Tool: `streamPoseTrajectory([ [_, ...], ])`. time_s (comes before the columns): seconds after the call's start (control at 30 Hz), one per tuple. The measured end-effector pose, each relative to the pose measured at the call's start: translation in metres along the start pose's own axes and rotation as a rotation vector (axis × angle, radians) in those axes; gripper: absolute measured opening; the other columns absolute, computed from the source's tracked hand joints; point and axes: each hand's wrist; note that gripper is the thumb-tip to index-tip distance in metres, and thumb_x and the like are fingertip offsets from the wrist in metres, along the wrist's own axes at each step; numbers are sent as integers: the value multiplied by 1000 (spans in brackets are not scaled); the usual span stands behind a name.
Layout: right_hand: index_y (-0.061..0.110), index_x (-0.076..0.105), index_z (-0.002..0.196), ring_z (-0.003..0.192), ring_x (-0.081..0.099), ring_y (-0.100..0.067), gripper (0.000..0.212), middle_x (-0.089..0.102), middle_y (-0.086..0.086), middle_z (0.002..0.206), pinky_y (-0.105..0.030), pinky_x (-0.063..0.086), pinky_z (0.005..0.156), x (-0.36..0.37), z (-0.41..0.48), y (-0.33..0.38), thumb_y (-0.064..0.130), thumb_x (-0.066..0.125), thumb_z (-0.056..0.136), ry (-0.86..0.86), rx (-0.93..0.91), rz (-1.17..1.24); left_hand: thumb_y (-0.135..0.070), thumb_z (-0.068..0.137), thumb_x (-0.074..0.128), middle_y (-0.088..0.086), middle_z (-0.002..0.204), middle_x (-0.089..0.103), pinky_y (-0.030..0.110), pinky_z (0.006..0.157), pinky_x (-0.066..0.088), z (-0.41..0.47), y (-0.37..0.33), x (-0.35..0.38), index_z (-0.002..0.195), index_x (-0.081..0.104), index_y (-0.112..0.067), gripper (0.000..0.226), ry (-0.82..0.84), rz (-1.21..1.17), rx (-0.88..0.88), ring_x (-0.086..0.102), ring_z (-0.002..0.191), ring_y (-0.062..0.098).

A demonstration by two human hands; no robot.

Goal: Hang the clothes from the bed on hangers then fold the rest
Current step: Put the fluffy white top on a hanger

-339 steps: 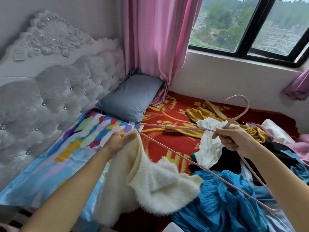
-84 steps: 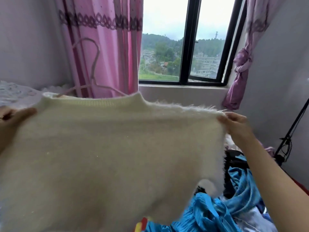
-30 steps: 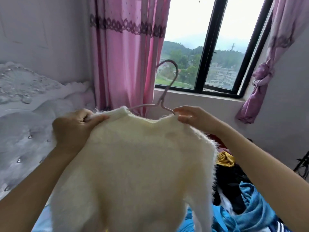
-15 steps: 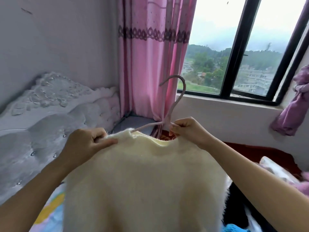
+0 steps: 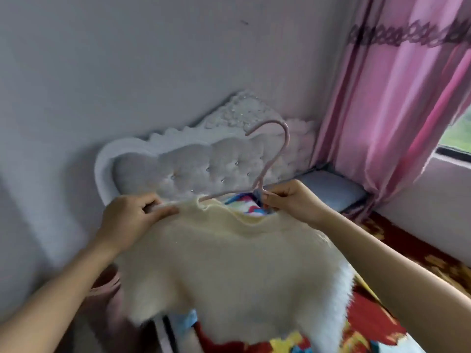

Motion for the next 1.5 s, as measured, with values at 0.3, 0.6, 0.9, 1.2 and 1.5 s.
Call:
streamPoseTrajectory([
  [0.3,8,67,59,43,34,-2,33,42,10,49,-14,25,45,151,-2,96,21,62,89,414,-237,68,-66,65,50,-7,45,31,30,50,25,-162,30,-151,52,45,-7,61,-294,381,-236,34,48,10],
  [0.6,19,63,53,38,37,0,35,43,13,37,-10,27,42,301,-76,250,13,64,88,531,-471,185,-68,89,23,3,66,67,29,54,49,-317,36,-307,69,71,-5,82,-550,758,-288,58,70,17],
  [0.9,-12,68,76,52,37,-11,31,51,-11,63,-12,27,42,428,-141,406,17,65,86,536,-417,189,-56,93,34,2,159,-4,38,114,11,-420,85,-435,148,-10,-31,75,-235,992,-702,6,145,20],
  [1.2,4,67,64,50,46,-10,15,53,-5,58,-17,37,44,487,-126,507,8,73,78,468,-355,163,-48,95,37,13,157,-11,43,115,8,-397,153,-512,148,-16,-24,78,-263,945,-751,-2,145,30],
  [1.5,3,69,69,54,43,-19,13,53,-11,62,-28,37,51,543,-46,573,-1,65,81,494,-181,375,-43,94,44,9,158,-10,34,117,5,-323,251,-585,147,-18,-25,83,-77,940,-601,-4,146,24],
])
Point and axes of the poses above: each hand's wrist, its own z-axis towards the middle knuckle, its own x-axis out of the palm, y = z × x
